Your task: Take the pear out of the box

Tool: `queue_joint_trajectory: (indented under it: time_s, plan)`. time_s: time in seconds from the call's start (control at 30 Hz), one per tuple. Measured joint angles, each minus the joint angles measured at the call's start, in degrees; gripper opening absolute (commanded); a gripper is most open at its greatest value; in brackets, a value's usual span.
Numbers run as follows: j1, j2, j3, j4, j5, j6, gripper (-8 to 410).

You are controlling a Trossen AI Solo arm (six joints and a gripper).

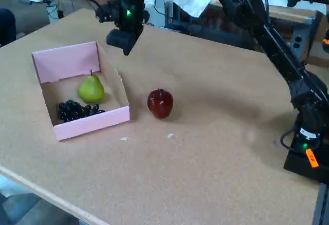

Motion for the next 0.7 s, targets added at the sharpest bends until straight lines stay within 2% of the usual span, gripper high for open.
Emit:
queue_joint_trajectory:
  time_s: [0.7]
  plan:
    - [-0.26,3.30,0.04,9.42,-2.43,-3.72,0]
